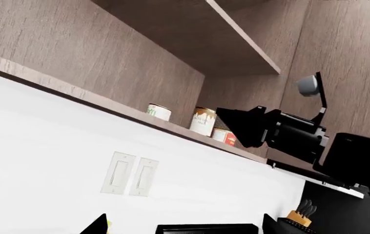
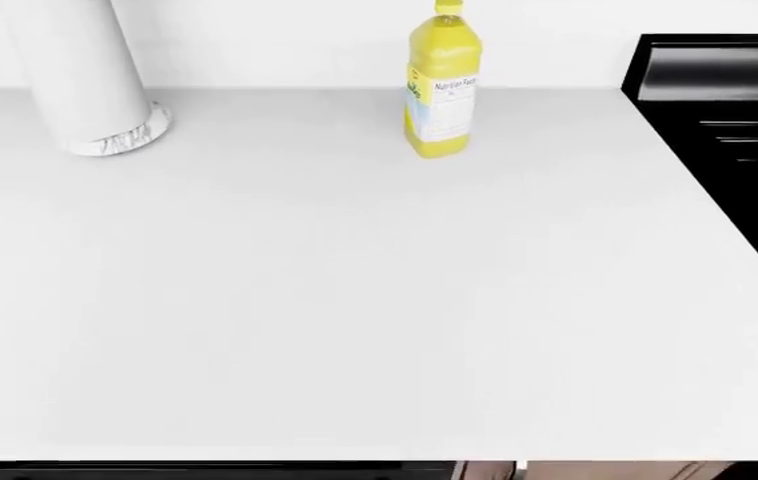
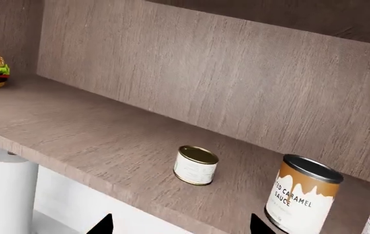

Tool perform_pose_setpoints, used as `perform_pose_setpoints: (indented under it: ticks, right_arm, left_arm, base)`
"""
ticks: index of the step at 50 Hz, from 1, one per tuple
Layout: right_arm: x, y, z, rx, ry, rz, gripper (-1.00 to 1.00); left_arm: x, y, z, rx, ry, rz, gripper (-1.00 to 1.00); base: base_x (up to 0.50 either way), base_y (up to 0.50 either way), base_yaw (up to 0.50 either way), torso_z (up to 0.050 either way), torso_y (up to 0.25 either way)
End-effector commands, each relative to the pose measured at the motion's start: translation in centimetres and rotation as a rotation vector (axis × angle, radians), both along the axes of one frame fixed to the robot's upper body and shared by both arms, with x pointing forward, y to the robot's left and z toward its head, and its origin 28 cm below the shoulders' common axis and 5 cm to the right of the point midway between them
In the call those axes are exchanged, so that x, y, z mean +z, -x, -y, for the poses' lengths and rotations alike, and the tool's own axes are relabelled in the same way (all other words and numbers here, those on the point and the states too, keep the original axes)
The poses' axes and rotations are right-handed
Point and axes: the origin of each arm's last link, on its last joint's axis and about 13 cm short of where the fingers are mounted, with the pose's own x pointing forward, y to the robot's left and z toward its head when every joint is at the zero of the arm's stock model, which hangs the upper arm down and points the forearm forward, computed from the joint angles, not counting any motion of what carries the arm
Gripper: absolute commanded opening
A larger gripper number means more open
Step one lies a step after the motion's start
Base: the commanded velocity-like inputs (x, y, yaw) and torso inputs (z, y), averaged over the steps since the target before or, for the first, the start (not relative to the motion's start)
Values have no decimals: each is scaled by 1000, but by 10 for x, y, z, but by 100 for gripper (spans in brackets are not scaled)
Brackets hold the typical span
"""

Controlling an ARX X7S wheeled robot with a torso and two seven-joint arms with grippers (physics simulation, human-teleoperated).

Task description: Pick the cans from the counter and place them in their designated side in the cabinet.

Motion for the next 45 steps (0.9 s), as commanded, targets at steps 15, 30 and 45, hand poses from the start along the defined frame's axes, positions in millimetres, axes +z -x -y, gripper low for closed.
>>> perform_pose_setpoints:
  ticks: [15,30,45]
  right_arm:
    - [0,0,0,-1,0,0,100]
    - [0,0,0,-1,0,0,100]
    - [4,-4,15,-7,91,31,100]
  left_arm:
    - [2,1,1,-1,1,6,100]
    - [0,1,-1,5,7,5,100]
    - [-1,-1,0,4,6,-1,100]
  base:
    - [-239,-146,0,0,0]
    - [-238,-193,0,0,0]
    - [-239,-154,0,0,-1]
